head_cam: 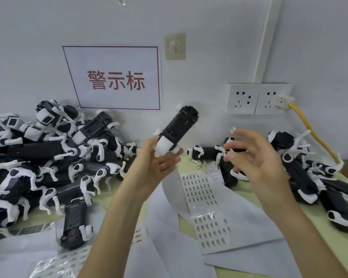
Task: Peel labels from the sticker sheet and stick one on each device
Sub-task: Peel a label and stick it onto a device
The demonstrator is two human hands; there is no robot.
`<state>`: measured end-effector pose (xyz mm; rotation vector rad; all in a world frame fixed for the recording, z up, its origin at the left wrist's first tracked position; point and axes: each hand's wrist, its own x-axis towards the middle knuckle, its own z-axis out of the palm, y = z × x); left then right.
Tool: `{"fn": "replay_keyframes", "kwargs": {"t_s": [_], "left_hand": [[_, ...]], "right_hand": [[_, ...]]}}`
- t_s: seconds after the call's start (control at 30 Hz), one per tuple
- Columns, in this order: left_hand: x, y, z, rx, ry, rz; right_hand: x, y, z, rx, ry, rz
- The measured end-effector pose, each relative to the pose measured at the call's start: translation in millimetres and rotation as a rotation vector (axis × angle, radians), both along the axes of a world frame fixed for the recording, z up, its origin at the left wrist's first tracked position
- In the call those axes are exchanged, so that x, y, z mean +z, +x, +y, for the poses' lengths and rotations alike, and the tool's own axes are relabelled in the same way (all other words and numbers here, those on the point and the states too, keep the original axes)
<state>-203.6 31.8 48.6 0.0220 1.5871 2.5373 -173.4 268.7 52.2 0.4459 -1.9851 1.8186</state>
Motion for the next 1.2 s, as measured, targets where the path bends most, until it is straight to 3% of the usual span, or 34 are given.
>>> {"fn": "replay_keyframes", "kwargs": {"t_s": [0.1, 0.2, 0.33, 0.53, 0.63, 0.7, 0.8, 0.87, 0.93, 1.03, 1.2], "left_hand": [[9.0, 9.4, 13.2, -0.130, 0.062, -0.009], [8.5, 14.7, 26.7, -0.230, 0.088, -0.044], [3.1, 19.1, 37.2, -0.270, 0.008, -0.056], [2.0, 25.6, 40.8, -0.298, -0.120, -0.053], [-0.5, 24.3, 39.1, -0.233, -0.344, -0.030], [-2.4, 25.5, 39.7, -0.158, -0.596, -0.030], [-10.3, 27.5, 43.3, 0.015, -0.907, 0.122], [-6.8, 32.0, 44.9, 0.111, -0.787, 0.252], [2.5, 38.1, 47.2, -0.019, -0.617, 0.330], [7.2, 46.7, 53.4, -0.235, -0.591, 0.404], [11.4, 53.0, 51.2, -0.345, -0.638, 0.479]], "right_hand": [[1.7, -0.2, 1.5, -0.037, -0.052, 0.008], [7.1, 4.0, 7.0, -0.051, 0.022, 0.058], [12.3, 7.7, 14.4, 0.008, 0.084, 0.085], [18.5, 11.9, 16.7, 0.140, 0.030, -0.035], [19.9, 12.0, 16.0, 0.106, -0.043, -0.038], [19.3, 11.3, 17.0, 0.099, -0.075, -0.052], [19.4, 10.9, 20.1, 0.089, -0.099, -0.091], [20.9, 11.8, 20.1, 0.108, -0.125, -0.112], [22.4, 12.9, 18.7, 0.133, -0.135, -0.124], [25.1, 14.8, 17.6, 0.152, -0.125, -0.127], [31.7, 20.5, 17.3, 0.153, -0.061, -0.116]]}}
